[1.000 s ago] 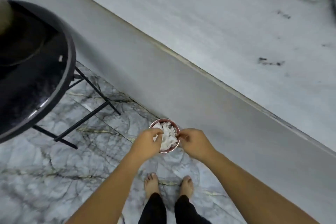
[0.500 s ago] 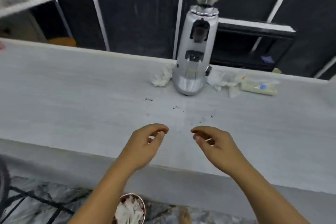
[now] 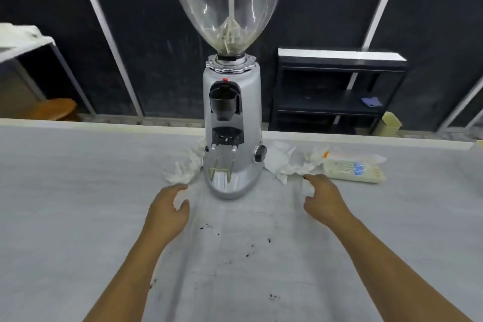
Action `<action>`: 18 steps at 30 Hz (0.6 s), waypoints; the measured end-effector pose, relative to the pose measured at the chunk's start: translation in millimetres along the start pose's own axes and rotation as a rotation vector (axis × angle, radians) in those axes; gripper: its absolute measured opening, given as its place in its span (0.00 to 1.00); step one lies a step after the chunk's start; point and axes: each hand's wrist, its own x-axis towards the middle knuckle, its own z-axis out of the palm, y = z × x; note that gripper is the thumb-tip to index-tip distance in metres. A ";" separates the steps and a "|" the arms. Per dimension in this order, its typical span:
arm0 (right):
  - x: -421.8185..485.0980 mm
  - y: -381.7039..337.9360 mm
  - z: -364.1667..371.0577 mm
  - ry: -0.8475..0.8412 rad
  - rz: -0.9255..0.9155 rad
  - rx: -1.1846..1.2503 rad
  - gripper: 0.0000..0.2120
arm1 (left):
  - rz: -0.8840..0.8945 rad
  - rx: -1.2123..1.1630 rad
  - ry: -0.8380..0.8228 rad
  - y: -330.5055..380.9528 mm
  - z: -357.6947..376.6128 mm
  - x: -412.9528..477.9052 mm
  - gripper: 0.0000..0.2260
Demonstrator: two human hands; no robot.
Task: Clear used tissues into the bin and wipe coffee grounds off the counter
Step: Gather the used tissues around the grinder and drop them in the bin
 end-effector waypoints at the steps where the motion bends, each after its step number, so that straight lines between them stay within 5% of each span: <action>1: 14.0 3.1 4.9 -0.011 -0.014 -0.074 0.34 | 0.014 0.051 0.018 -5.5 4.1 15.5 0.19; 6: 52.3 3.0 25.9 -0.029 -0.042 -0.266 0.31 | -0.027 0.196 0.099 -23.1 21.8 72.0 0.23; 12: 69.8 5.5 41.8 0.063 -0.062 -0.263 0.04 | -0.046 0.332 0.194 -34.1 32.5 81.8 0.11; 16: 69.1 10.0 48.7 0.179 -0.178 -0.285 0.05 | 0.010 0.364 0.221 -46.2 31.3 85.2 0.03; 18: 65.6 7.8 49.4 0.181 -0.194 -0.286 0.05 | 0.020 0.260 0.238 -50.4 31.2 87.1 0.07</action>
